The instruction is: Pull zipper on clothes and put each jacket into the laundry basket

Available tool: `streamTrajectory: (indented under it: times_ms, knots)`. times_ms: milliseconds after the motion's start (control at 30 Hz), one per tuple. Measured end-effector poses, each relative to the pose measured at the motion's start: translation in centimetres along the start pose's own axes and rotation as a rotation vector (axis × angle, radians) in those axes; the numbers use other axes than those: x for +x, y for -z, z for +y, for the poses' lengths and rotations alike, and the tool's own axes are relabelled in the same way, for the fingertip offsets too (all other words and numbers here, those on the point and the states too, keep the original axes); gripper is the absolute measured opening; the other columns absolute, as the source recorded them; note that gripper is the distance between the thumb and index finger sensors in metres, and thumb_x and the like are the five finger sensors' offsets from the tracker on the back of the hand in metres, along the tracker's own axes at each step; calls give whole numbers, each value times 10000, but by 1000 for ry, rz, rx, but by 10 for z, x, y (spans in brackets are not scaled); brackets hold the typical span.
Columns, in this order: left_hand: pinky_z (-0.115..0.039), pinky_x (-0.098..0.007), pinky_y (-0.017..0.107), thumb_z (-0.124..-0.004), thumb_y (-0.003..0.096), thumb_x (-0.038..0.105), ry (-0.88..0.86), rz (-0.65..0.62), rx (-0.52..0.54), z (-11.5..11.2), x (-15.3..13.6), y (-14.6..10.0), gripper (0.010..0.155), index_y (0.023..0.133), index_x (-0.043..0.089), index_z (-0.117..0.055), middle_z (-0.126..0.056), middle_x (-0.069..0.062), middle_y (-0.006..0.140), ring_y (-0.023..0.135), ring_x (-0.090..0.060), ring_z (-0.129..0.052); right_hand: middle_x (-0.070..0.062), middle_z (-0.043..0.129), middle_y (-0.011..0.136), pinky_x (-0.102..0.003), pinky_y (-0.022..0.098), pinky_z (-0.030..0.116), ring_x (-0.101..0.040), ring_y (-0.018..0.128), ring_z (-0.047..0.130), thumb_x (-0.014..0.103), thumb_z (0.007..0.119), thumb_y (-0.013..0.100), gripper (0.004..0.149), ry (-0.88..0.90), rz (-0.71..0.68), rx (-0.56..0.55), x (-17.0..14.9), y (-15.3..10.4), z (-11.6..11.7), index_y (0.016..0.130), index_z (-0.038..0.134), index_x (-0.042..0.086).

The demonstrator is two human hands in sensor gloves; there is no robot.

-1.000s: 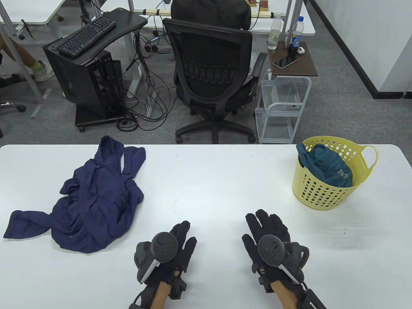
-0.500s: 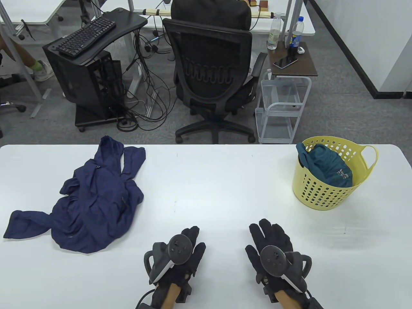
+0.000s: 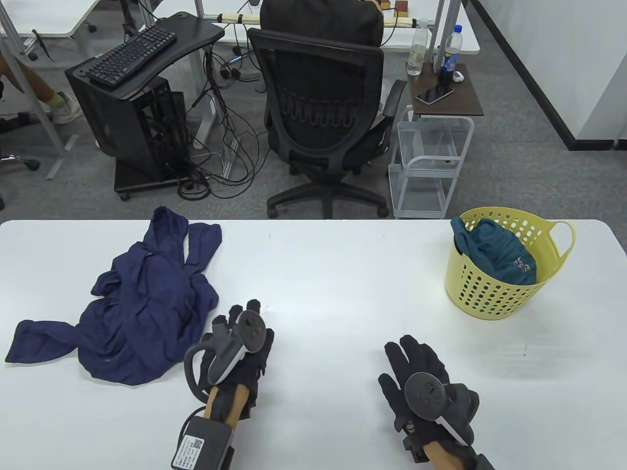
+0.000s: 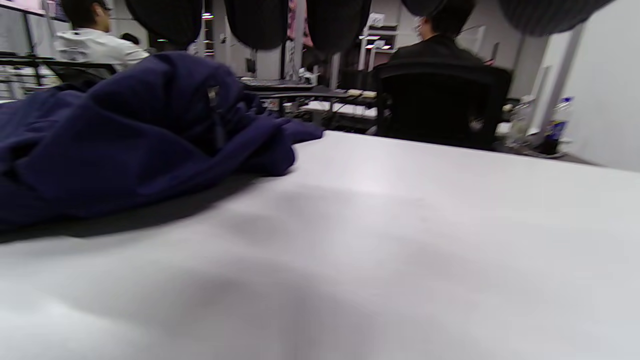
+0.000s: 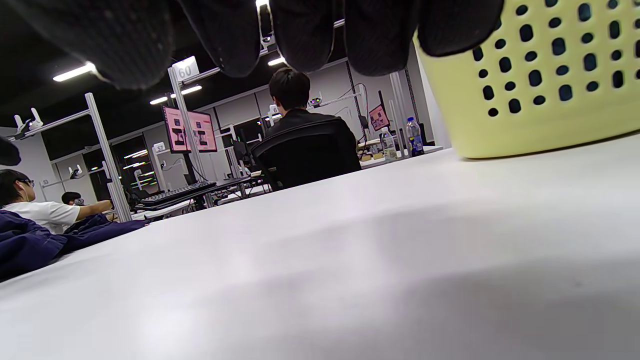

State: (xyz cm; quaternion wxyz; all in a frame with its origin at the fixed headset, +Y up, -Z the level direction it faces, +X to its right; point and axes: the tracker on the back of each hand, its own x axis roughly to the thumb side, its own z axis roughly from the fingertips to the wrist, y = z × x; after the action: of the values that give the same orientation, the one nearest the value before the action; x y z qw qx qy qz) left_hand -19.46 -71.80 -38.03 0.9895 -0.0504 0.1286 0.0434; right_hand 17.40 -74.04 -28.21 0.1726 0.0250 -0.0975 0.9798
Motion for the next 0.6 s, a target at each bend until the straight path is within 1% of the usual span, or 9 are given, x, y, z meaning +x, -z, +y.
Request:
streamTrajectory:
  times_ms: [200, 267, 333, 400, 467, 500, 533, 567, 600]
  knots:
    - [-289, -646, 753, -667, 379, 747, 92, 267, -67, -12, -62, 52, 862, 1014, 573, -111, -69, 86, 1205, 1097, -329, -70, -38, 500, 1185, -631, 698, 549, -465, 1016, 586, 542, 761, 491, 644, 3, 13, 6, -3, 1, 0, 1067, 570, 323]
    - [-254, -659, 748, -677, 355, 789, 39, 334, -113, -17, -88, 64, 949, 949, 605, 41, 99, 97, 1154, 1080, -342, -6, -38, 498, 1186, -632, 699, 546, -466, 1016, 585, 542, 761, 491, 646, 6, 14, 7, -3, 2, 0, 1068, 569, 321]
    - [-232, -681, 733, -726, 321, 797, -121, 434, -120, -26, -119, 72, 1002, 932, 607, 45, 153, 82, 1127, 1063, -385, 19, -39, 495, 1187, -632, 699, 546, -464, 1018, 584, 543, 760, 492, 645, 2, 10, 10, -2, 2, 1, 1067, 569, 323]
    - [-251, -697, 724, -760, 300, 798, -209, 474, -152, -36, -139, 76, 1041, 940, 601, 37, 151, 54, 1126, 1062, -428, -16, -40, 497, 1187, -632, 700, 547, -464, 1018, 583, 541, 761, 492, 646, 2, 5, 12, -1, 1, 1, 1068, 570, 320]
    - [-343, -671, 733, -781, 298, 790, -281, 480, -259, -50, -154, 79, 1063, 949, 574, 32, 117, 10, 1135, 1080, -473, -183, -38, 495, 1188, -631, 700, 546, -465, 1019, 582, 541, 760, 492, 645, 1, 2, 13, -1, 2, 0, 1067, 571, 321]
    - [-277, -653, 739, -820, 306, 746, -294, 486, -284, -54, -157, 80, 1050, 971, 570, -27, 44, 10, 1166, 1079, -459, -175, -39, 495, 1188, -631, 700, 546, -465, 1018, 583, 541, 760, 491, 644, 1, 0, 12, -1, 2, 0, 1067, 572, 321]
    - [-300, -636, 746, -826, 297, 730, -225, 499, -264, -54, -157, 80, 1014, 996, 570, -108, -58, 13, 1196, 1078, -436, -223, -40, 496, 1187, -631, 700, 547, -464, 1018, 585, 541, 761, 491, 646, 0, 0, 11, -1, 2, 0, 1067, 572, 321]
    - [-414, -611, 743, -793, 293, 755, -92, 479, -222, -49, -157, 81, 979, 1028, 550, -180, -182, -5, 1213, 1059, -422, -359, -41, 498, 1187, -631, 699, 549, -465, 1016, 587, 541, 761, 491, 646, -3, -1, 13, -1, 2, 1, 1067, 572, 320]
    - [-533, -577, 719, -790, 304, 735, -30, 473, -188, -44, -156, 82, 919, 1043, 532, -284, -316, -6, 1208, 1021, -399, -502, -41, 498, 1186, -630, 698, 552, -465, 1015, 590, 541, 761, 491, 645, -5, -2, 16, -1, 2, 2, 1067, 574, 318]
